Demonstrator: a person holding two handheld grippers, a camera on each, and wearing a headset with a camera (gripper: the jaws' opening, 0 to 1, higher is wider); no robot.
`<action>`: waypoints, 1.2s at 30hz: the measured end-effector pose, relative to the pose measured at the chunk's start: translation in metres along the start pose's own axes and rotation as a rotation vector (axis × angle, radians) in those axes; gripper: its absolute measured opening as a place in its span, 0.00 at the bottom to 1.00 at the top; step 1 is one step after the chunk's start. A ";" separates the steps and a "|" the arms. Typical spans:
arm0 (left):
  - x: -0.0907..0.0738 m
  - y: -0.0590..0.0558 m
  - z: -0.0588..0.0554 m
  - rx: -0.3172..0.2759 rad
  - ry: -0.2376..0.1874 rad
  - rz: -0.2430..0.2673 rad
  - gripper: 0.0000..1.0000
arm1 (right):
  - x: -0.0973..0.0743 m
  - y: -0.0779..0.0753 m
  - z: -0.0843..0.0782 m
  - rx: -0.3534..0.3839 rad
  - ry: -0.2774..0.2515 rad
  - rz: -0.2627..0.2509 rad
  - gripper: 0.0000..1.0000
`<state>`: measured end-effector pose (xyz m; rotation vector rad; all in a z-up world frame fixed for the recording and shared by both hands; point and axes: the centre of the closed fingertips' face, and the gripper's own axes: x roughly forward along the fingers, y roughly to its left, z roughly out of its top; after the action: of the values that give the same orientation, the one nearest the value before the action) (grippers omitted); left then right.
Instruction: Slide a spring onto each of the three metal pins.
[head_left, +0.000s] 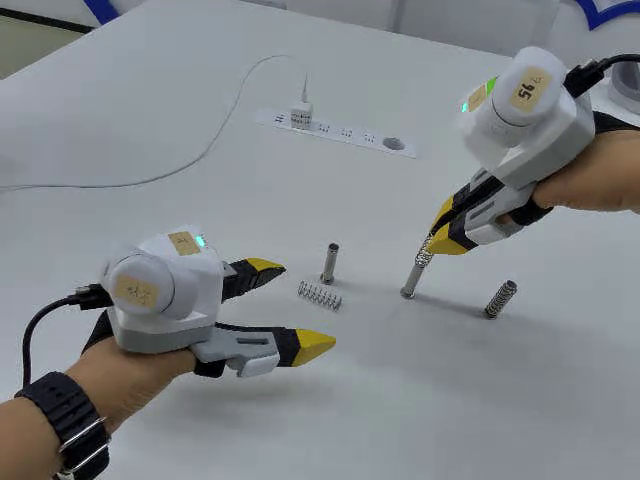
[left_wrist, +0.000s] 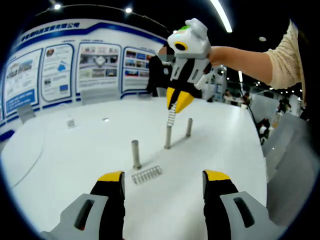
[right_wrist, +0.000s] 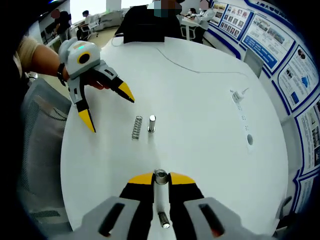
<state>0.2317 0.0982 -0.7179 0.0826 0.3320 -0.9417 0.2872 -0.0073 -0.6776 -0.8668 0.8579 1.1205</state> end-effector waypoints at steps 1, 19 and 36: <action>0.000 0.000 0.000 0.000 0.000 0.000 0.64 | 0.001 0.000 0.000 0.003 -0.003 0.001 0.12; 0.001 0.000 -0.001 -0.004 0.001 -0.001 0.63 | 0.020 0.001 -0.008 0.034 0.013 0.018 0.12; 0.000 -0.001 0.000 -0.007 0.003 0.001 0.63 | 0.039 0.008 -0.012 0.043 0.027 0.026 0.12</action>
<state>0.2313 0.0974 -0.7177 0.0779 0.3375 -0.9398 0.2864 -0.0020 -0.7190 -0.8389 0.9145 1.1109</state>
